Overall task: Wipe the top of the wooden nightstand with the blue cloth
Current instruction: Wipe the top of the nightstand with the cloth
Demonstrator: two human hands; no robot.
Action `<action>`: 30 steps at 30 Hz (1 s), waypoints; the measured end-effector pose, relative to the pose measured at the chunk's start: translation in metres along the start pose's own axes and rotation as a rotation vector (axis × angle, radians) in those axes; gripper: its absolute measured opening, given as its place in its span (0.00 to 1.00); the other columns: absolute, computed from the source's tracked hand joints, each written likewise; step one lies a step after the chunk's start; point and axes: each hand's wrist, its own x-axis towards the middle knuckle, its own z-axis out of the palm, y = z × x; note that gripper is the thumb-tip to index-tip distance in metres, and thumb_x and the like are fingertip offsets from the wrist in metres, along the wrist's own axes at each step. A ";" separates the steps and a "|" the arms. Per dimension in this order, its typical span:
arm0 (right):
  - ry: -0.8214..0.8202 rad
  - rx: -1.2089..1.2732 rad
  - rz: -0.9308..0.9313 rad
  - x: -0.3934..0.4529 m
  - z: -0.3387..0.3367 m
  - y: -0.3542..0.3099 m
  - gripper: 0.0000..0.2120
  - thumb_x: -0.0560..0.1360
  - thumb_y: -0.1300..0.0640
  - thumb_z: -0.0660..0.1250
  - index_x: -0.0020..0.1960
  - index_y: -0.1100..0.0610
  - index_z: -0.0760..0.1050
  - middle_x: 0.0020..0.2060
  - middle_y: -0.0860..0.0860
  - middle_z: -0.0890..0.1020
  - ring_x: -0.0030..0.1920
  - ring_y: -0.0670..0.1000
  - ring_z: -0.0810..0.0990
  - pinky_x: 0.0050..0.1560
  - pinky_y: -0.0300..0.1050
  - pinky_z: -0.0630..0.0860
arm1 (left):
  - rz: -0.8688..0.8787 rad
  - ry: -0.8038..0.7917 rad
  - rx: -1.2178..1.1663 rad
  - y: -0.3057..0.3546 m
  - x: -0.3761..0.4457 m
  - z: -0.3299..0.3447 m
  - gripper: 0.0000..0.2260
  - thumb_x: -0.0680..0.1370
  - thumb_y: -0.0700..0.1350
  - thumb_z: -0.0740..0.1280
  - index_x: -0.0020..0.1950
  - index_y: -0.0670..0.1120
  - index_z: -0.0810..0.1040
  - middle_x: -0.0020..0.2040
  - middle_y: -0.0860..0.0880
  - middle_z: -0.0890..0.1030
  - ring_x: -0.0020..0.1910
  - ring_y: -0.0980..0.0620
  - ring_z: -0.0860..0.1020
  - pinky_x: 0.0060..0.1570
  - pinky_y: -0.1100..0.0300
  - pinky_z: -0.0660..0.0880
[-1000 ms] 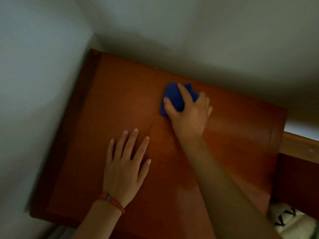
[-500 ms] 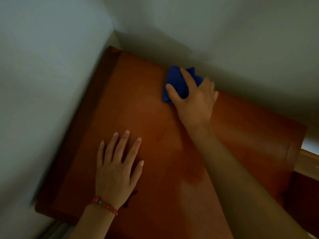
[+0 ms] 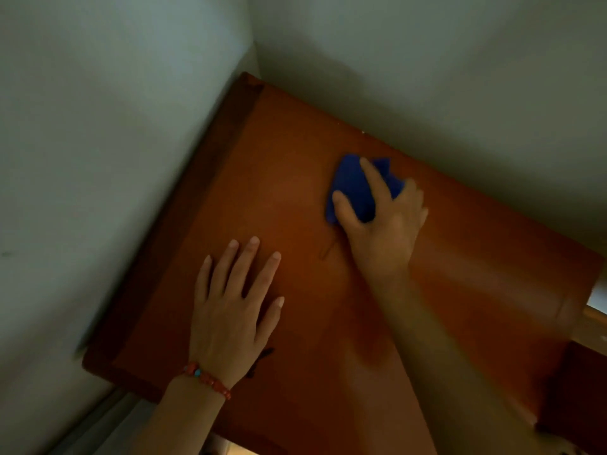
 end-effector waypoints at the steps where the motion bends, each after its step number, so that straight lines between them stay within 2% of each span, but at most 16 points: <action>1: -0.025 0.000 -0.001 -0.023 -0.002 -0.003 0.26 0.69 0.41 0.64 0.64 0.52 0.71 0.51 0.64 0.75 0.50 0.64 0.72 0.49 0.53 0.64 | -0.010 -0.002 -0.001 -0.001 -0.003 -0.002 0.23 0.78 0.57 0.51 0.70 0.50 0.63 0.69 0.40 0.68 0.69 0.41 0.60 0.65 0.41 0.56; 3: -0.072 -0.009 0.013 -0.051 -0.004 -0.006 0.26 0.69 0.41 0.64 0.63 0.52 0.72 0.49 0.63 0.75 0.48 0.63 0.73 0.48 0.52 0.64 | -0.023 -0.011 0.001 -0.005 -0.010 -0.004 0.23 0.78 0.57 0.50 0.69 0.49 0.64 0.69 0.39 0.69 0.68 0.41 0.61 0.65 0.40 0.56; 5: -0.082 -0.018 0.009 -0.041 -0.004 -0.004 0.25 0.68 0.42 0.66 0.62 0.52 0.73 0.49 0.64 0.75 0.47 0.64 0.72 0.48 0.53 0.64 | -0.026 -0.028 0.011 -0.009 -0.016 -0.003 0.23 0.78 0.58 0.49 0.69 0.49 0.64 0.69 0.39 0.68 0.68 0.40 0.60 0.65 0.40 0.56; 8: -0.038 -0.028 0.000 -0.002 0.002 -0.007 0.24 0.70 0.42 0.66 0.63 0.51 0.72 0.52 0.63 0.74 0.51 0.63 0.70 0.50 0.51 0.60 | -0.017 -0.053 0.037 -0.014 -0.021 -0.001 0.23 0.79 0.59 0.46 0.70 0.50 0.63 0.69 0.39 0.68 0.68 0.41 0.60 0.65 0.40 0.55; 11: 0.021 -0.028 0.038 0.006 0.009 -0.010 0.25 0.70 0.42 0.65 0.64 0.50 0.70 0.54 0.62 0.73 0.53 0.61 0.70 0.51 0.49 0.60 | 0.000 -0.016 0.045 -0.015 -0.020 0.003 0.23 0.78 0.58 0.49 0.69 0.49 0.64 0.69 0.39 0.69 0.68 0.40 0.60 0.64 0.41 0.54; 14: 0.019 -0.032 -0.001 -0.042 0.003 -0.011 0.25 0.70 0.42 0.65 0.64 0.52 0.71 0.50 0.63 0.75 0.49 0.61 0.72 0.48 0.51 0.63 | 0.001 0.015 0.016 -0.013 -0.021 0.001 0.23 0.76 0.55 0.55 0.68 0.48 0.67 0.68 0.39 0.69 0.68 0.39 0.62 0.65 0.41 0.54; 18: -0.079 -0.071 -0.029 -0.119 -0.005 -0.015 0.25 0.70 0.41 0.62 0.62 0.52 0.72 0.46 0.61 0.75 0.44 0.61 0.73 0.45 0.50 0.64 | 0.023 0.017 0.000 -0.012 -0.028 -0.006 0.24 0.75 0.54 0.56 0.68 0.45 0.70 0.68 0.37 0.69 0.67 0.36 0.65 0.64 0.40 0.55; 21: -0.049 -0.078 -0.004 -0.097 -0.002 -0.017 0.24 0.69 0.42 0.65 0.62 0.52 0.73 0.50 0.64 0.75 0.49 0.63 0.72 0.49 0.54 0.65 | 0.048 0.026 -0.004 -0.016 -0.043 -0.011 0.23 0.75 0.54 0.56 0.67 0.45 0.70 0.68 0.37 0.70 0.66 0.36 0.66 0.64 0.40 0.56; 24: 0.040 -0.088 0.063 -0.052 0.008 -0.022 0.25 0.70 0.41 0.65 0.64 0.50 0.71 0.54 0.62 0.73 0.53 0.62 0.70 0.53 0.53 0.62 | 0.036 0.021 -0.006 -0.026 -0.061 -0.013 0.23 0.75 0.54 0.56 0.67 0.45 0.70 0.67 0.37 0.70 0.66 0.36 0.66 0.63 0.39 0.56; 26: 0.069 -0.079 0.105 -0.051 0.011 -0.024 0.25 0.71 0.41 0.64 0.65 0.50 0.69 0.55 0.61 0.73 0.54 0.60 0.70 0.54 0.51 0.62 | 0.020 0.000 0.007 -0.035 -0.071 -0.013 0.23 0.75 0.54 0.55 0.67 0.44 0.70 0.67 0.37 0.71 0.65 0.35 0.67 0.62 0.38 0.57; 30: 0.022 -0.009 0.086 -0.137 0.011 -0.034 0.26 0.70 0.43 0.67 0.65 0.51 0.70 0.52 0.63 0.74 0.50 0.62 0.72 0.51 0.53 0.64 | 0.022 -0.035 0.016 -0.047 -0.081 -0.012 0.24 0.75 0.53 0.55 0.66 0.42 0.72 0.66 0.35 0.71 0.64 0.33 0.69 0.61 0.36 0.59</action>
